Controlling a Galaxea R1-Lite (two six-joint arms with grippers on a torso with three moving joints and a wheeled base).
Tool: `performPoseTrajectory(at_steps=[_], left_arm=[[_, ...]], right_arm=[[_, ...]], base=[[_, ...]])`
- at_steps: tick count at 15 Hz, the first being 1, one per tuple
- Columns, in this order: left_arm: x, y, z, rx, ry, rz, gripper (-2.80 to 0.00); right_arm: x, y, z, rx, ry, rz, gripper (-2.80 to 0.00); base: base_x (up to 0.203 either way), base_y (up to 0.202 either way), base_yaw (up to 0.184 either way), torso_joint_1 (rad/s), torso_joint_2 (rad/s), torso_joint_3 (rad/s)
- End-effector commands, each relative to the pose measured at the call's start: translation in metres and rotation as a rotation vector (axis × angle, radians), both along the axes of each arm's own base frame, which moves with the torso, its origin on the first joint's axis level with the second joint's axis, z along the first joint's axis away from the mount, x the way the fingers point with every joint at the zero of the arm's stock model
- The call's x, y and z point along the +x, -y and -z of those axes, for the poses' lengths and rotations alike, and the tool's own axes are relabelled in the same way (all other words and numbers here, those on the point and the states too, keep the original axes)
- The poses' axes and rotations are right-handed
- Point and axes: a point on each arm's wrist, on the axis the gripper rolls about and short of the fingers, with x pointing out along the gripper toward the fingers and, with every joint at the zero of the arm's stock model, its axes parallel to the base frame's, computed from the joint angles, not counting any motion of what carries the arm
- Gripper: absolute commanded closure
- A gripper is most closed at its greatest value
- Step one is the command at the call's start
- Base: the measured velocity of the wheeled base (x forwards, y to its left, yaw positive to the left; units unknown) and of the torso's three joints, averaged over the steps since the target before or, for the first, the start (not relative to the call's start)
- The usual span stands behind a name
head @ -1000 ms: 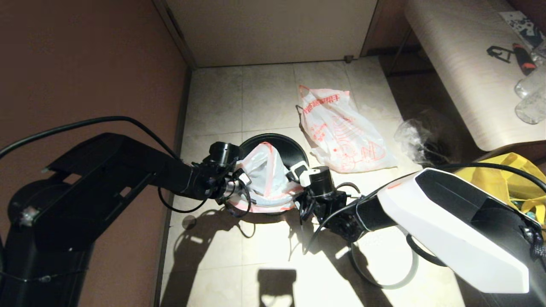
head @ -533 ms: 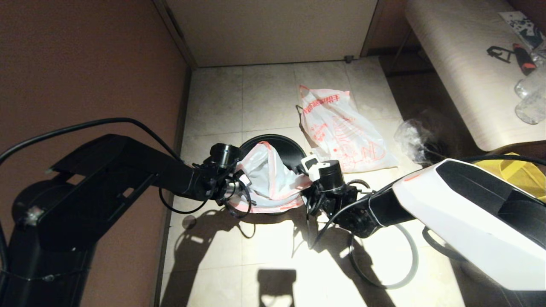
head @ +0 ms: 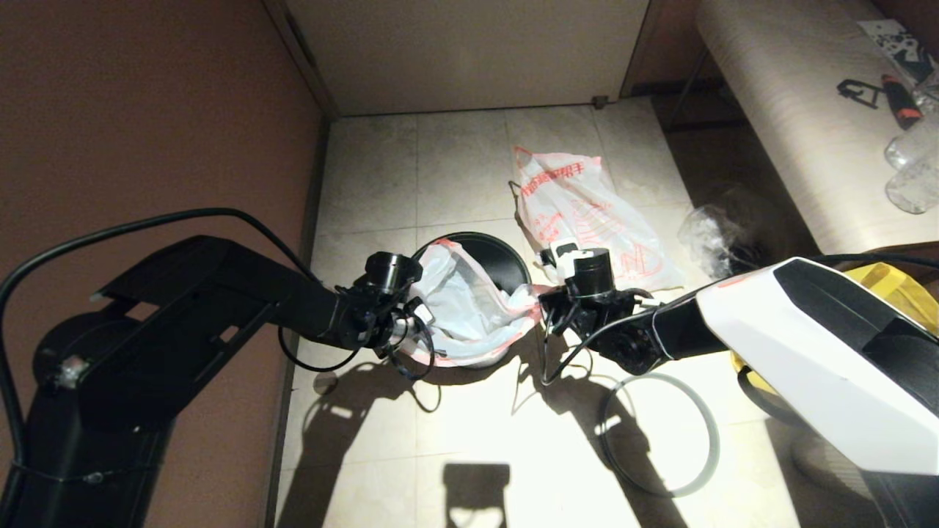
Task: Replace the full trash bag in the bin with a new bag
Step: Put the new garbage bag on the trash can
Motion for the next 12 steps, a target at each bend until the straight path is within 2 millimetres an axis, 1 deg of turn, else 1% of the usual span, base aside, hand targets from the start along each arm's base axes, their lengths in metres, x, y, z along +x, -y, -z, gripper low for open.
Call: performPoseTrajectory(at_steps=[1,6,10,11,12], left_arm=[[0.001,0.000,0.002,-0.001,-0.004,-0.005,0.00],[0.001,0.000,0.002,-0.001,-0.003,-0.005,0.00],[0.001,0.000,0.003,-0.001,-0.005,-0.005,0.00],[0.001,0.000,0.003,-0.001,-0.004,-0.004,0.00],[0.001,0.000,0.003,-0.001,-0.005,-0.005,0.00]], right_arm=[[0.008,0.003,0.013,-0.009,-0.014,0.015,0.00],[0.011,0.004,0.026,-0.035,-0.059,0.023,0.00],[0.014,0.002,0.022,-0.033,-0.052,0.024,0.00],[0.012,0.001,0.018,-0.028,-0.045,0.021,-2.80],[0.009,0.001,0.012,-0.019,-0.040,0.021,-2.80]], base=[[0.000,0.000,0.000,0.000,0.00,0.000],[0.000,0.000,0.000,0.000,0.00,0.000],[0.000,0.000,0.000,0.000,0.00,0.000],[0.000,0.000,0.000,0.000,0.00,0.000],[0.000,0.000,0.000,0.000,0.00,0.000]])
